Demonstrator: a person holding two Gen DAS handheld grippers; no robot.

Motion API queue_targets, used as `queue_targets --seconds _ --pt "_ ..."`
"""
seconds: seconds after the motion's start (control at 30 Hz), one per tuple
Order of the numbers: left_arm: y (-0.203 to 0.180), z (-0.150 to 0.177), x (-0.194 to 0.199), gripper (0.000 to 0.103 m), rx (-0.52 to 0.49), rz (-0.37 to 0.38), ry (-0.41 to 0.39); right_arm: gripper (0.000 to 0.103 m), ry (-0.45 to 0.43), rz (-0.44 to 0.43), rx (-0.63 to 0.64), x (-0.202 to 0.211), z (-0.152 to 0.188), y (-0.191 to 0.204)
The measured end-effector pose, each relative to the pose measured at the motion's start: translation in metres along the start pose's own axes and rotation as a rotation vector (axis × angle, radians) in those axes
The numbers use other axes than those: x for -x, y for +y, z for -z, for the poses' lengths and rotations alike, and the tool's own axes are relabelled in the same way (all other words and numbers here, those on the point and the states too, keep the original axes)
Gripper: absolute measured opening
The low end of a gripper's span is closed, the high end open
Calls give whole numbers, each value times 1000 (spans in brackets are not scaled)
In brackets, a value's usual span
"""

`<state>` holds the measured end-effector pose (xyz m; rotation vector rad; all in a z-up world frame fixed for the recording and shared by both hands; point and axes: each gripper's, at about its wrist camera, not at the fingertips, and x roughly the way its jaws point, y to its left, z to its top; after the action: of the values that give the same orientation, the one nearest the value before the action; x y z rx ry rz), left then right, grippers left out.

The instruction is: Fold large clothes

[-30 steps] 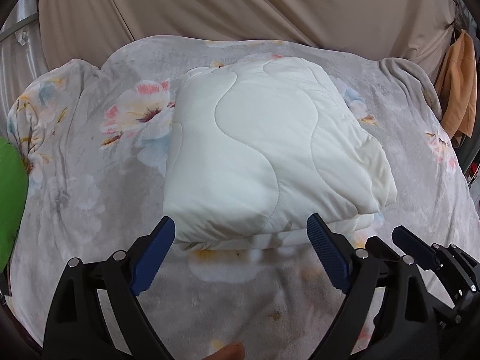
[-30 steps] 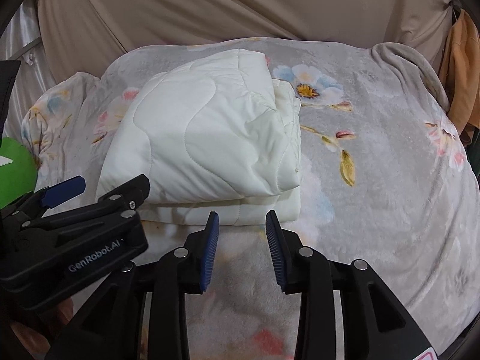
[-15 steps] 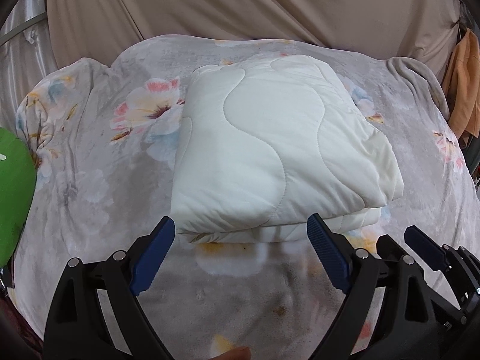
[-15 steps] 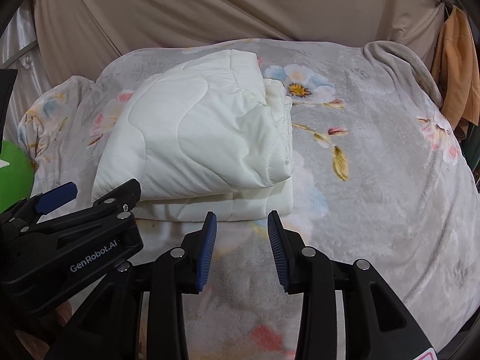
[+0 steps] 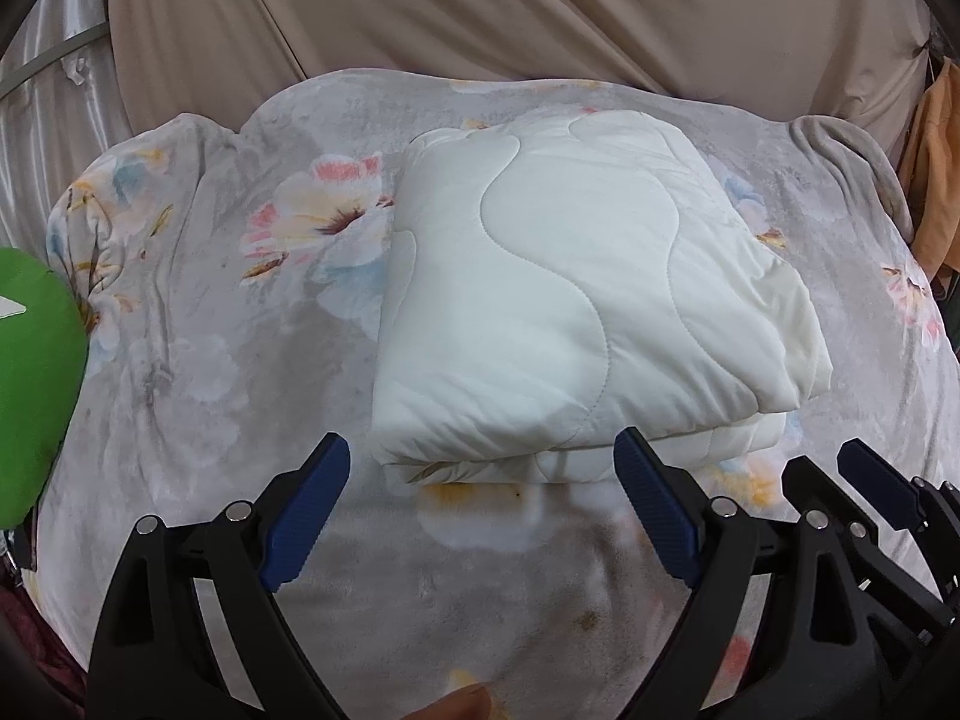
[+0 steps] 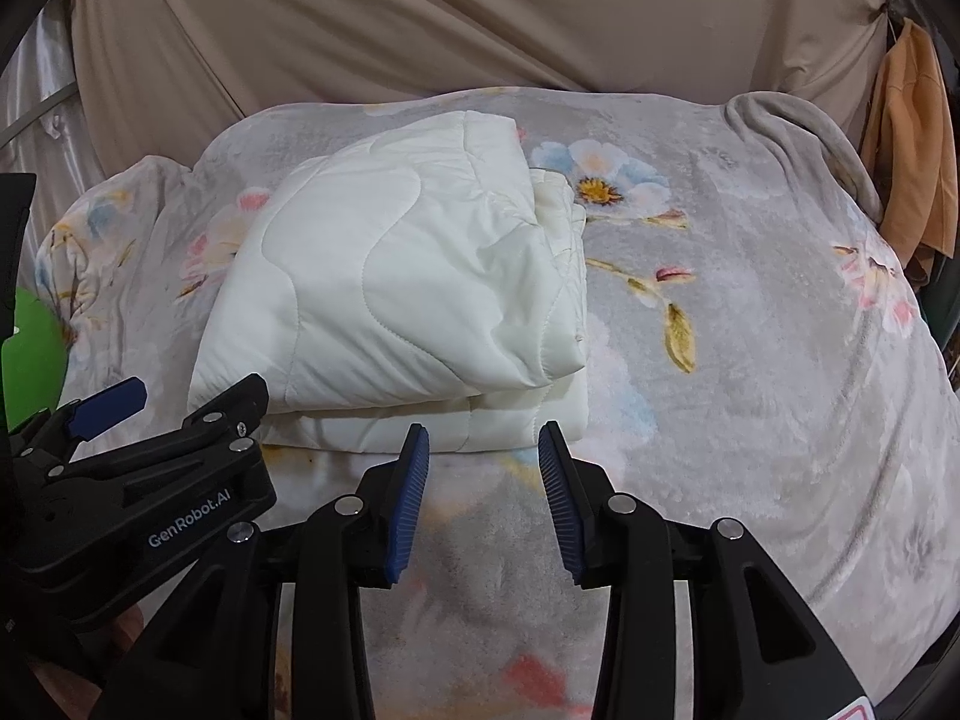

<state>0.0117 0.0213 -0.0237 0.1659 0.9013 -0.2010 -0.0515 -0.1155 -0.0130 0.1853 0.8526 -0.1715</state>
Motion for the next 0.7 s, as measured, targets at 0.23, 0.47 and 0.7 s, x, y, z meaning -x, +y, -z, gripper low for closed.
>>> queue_targets --seconds 0.23,0.47,0.7 --pt "-2 7 -5 87 -12 -6 17 39 24 -2 -6 -5 7 2" --pt "-4 11 -8 87 -17 -12 22 39 34 1 -9 -8 12 1" --pt "-6 12 -9 87 -18 -4 27 39 36 6 -17 -9 13 -1"
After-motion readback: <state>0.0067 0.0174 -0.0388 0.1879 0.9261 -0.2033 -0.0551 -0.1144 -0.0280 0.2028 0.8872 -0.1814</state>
